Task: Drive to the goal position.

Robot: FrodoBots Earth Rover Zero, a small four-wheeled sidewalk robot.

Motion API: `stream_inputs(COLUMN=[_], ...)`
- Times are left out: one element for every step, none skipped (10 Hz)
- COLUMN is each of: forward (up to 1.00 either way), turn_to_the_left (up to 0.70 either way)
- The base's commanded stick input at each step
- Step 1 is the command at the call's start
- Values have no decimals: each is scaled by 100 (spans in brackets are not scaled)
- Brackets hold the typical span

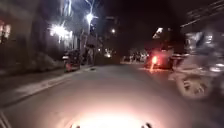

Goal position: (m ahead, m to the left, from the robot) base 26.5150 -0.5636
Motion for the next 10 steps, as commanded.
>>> stream_inputs(forward=[70, 70, 70, 70, 70, 70, 70, 70, 70, 70], turn_to_the_left=[-27, -2, 0, 0, 0, 0, 0, 0, 0, 0])
